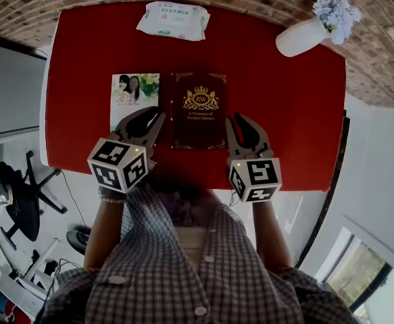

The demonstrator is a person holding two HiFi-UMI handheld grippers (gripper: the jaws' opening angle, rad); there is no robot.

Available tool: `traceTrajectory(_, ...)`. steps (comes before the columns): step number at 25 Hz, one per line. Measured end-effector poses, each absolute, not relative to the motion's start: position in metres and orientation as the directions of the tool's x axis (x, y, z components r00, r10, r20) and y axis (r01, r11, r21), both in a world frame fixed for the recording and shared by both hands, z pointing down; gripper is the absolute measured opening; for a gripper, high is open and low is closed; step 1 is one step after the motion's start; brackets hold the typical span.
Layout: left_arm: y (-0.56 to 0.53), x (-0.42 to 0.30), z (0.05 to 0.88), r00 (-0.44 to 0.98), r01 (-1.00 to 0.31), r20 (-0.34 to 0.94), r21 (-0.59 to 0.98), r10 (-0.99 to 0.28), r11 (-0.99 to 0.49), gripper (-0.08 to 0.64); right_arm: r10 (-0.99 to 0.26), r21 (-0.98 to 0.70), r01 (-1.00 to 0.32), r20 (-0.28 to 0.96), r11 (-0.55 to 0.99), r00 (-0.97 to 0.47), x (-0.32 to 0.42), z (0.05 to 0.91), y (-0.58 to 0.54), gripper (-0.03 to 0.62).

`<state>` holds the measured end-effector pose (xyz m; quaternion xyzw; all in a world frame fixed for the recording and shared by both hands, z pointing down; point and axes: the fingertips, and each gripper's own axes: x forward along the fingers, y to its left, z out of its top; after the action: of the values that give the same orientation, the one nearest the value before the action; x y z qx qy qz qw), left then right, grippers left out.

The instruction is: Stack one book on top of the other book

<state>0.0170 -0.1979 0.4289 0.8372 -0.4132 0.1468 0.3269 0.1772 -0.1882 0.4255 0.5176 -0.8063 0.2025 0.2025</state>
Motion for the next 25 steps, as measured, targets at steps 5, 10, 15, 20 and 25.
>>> traceTrajectory(5,-0.198,0.018,0.452,0.613,-0.786,0.543,0.494,-0.574,-0.372,0.1,-0.722,-0.151,-0.917,0.574,0.37,-0.386,0.179,0.443,-0.19,0.098)
traceTrajectory(10,-0.189,0.026,0.473,0.631,-0.773,0.577,0.525,-0.518,-0.356,0.137,-0.661,-0.205,-0.906,0.626,0.371,-0.413,0.18,0.463,-0.187,0.154)
traceTrajectory(15,-0.188,0.03,0.486,0.623,-0.78,0.602,0.527,-0.498,-0.338,0.158,-0.631,-0.26,-0.897,0.641,0.356,-0.436,0.182,0.481,-0.187,0.186)
traceTrajectory(20,-0.189,0.03,0.497,0.613,-0.787,0.62,0.53,-0.49,-0.314,0.18,-0.6,-0.304,-0.893,0.662,0.332,-0.449,0.181,0.499,-0.183,0.192)
traceTrajectory(25,-0.187,0.034,0.508,0.611,-0.79,0.642,0.533,-0.464,-0.303,0.202,-0.578,-0.348,-0.883,0.667,0.316,-0.47,0.178,0.51,-0.181,0.21)
